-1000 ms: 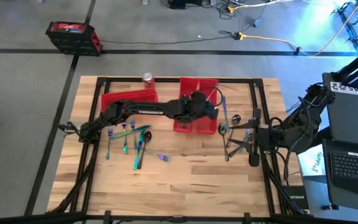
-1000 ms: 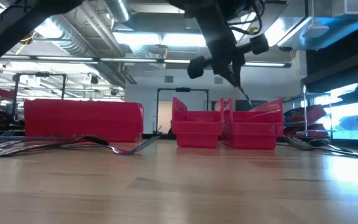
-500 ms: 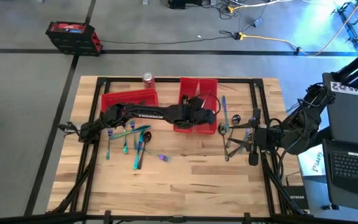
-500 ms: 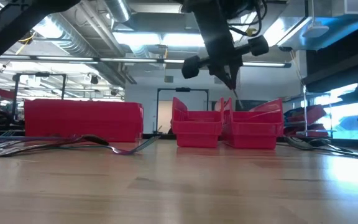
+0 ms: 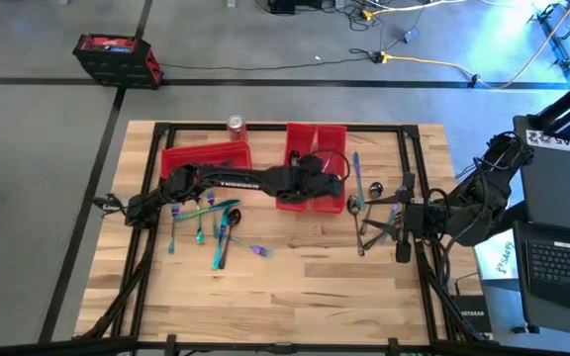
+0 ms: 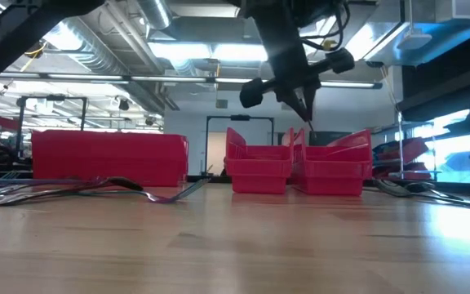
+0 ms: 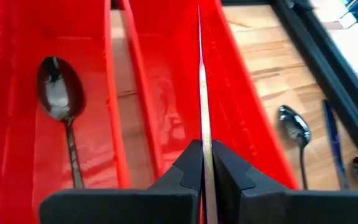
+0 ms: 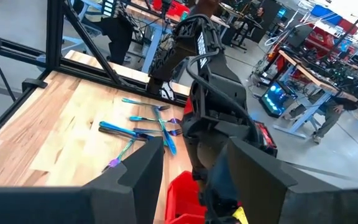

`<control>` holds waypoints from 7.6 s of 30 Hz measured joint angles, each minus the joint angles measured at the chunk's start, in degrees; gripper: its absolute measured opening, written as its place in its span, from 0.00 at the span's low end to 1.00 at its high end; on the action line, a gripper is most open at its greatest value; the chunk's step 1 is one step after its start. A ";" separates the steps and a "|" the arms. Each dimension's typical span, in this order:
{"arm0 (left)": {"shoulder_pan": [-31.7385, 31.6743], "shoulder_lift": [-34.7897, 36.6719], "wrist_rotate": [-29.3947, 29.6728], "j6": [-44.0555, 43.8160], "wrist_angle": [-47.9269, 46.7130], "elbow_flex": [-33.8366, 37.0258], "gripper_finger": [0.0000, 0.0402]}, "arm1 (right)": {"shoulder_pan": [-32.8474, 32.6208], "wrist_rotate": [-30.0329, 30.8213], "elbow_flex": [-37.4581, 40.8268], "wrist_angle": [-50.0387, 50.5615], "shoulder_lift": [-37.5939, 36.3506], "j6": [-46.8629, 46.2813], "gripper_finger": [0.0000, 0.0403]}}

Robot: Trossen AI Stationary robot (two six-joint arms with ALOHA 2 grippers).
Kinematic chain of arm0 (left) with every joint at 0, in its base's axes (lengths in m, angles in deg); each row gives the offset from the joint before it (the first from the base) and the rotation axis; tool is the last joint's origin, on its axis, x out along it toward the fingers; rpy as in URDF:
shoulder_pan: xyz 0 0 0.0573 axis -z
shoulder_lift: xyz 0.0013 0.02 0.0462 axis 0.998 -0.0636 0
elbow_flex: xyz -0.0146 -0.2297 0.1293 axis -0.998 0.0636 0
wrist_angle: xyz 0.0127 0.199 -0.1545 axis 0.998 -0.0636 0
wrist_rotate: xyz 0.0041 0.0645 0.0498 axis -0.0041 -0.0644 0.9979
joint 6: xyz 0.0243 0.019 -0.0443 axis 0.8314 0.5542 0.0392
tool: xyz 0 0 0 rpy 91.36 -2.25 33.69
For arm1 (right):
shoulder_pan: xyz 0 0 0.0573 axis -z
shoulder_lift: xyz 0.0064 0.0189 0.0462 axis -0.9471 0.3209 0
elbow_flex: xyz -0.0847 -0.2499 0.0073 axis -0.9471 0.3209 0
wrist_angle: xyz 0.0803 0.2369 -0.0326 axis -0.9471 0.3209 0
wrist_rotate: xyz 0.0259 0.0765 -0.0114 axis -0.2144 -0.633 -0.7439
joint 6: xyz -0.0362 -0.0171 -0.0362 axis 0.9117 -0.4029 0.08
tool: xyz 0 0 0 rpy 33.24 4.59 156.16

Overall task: Sort silverware
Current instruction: Put the blue table knife into the right red bin, then put the blue fork into the left red bin

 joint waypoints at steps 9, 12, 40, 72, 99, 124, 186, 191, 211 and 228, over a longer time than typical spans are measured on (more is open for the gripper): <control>-0.20 -3.14 -2.82 -1.25 2.43 0.04 0.03 | 0.00 -0.04 0.00 1.05 0.00 -2.36 0.40; -0.03 -3.88 -3.34 -2.38 2.34 0.04 0.03 | 0.00 -0.39 0.02 2.50 0.00 -3.76 0.40; 0.52 -4.11 -2.06 7.09 7.49 0.04 0.19 | 0.00 -0.52 0.02 4.94 0.00 -7.41 0.40; 21.12 19.78 8.59 37.40 -30.72 3.94 0.10 | 11.24 -14.38 0.04 0.03 16.11 -17.04 0.40; 19.85 63.73 -30.16 46.91 38.66 89.65 0.08 | 28.00 -31.36 0.04 -31.67 49.50 -68.28 0.55; 19.80 63.71 -22.73 50.01 38.97 92.70 0.08 | 26.27 -32.63 0.04 -40.13 61.59 -90.92 0.52; 19.80 63.69 -19.04 51.15 38.45 92.70 0.08 | 26.25 -35.27 -0.11 -49.35 66.34 -96.98 0.27; 19.80 63.69 -17.79 51.13 38.45 92.70 0.08 | 26.16 -35.69 -0.09 -47.53 66.34 -97.09 0.27; 19.79 63.69 -16.69 50.89 38.47 92.70 0.08 | 26.27 -35.69 -0.02 -47.50 66.60 -97.06 0.26; 19.78 61.08 -16.51 49.57 38.55 92.70 0.08 | 26.71 -33.48 0.02 -47.52 66.60 -96.98 0.00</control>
